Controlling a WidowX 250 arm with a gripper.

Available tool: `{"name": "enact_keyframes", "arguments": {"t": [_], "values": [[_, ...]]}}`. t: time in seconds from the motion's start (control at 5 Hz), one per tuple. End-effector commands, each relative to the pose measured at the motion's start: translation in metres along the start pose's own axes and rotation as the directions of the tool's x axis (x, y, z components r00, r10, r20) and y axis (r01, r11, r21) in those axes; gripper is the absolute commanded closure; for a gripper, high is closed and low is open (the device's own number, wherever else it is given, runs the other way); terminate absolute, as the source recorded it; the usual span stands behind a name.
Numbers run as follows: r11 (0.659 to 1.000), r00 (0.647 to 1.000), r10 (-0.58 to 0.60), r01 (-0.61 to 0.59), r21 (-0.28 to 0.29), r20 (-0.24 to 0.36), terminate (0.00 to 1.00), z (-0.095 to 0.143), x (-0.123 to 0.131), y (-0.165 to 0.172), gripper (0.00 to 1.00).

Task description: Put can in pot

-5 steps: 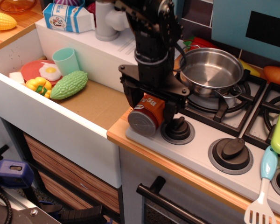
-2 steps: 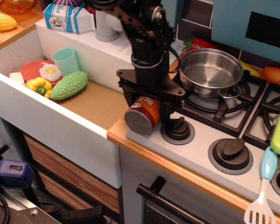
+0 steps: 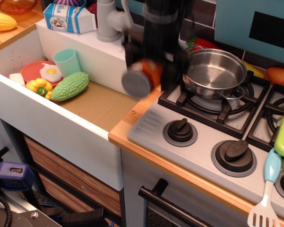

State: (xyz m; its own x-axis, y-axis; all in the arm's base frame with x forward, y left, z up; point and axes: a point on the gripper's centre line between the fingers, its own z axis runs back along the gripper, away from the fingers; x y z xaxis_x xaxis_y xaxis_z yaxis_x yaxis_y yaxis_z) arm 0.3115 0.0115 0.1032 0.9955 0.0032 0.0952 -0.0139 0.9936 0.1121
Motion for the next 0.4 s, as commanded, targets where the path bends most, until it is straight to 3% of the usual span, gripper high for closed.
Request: {"name": "enact_keyframes", "arguments": {"t": [0.0, 0.2], "values": [[0.998, 0.987, -0.057, 0.058, 0.002, 0.152, 0.0, 0.037, 0.052, -0.009, 1.0], [0.995, 0.974, -0.089, 0.098, -0.036, 0.207, 0.0, 0.03, 0.087, -0.016, 1.0]]}}
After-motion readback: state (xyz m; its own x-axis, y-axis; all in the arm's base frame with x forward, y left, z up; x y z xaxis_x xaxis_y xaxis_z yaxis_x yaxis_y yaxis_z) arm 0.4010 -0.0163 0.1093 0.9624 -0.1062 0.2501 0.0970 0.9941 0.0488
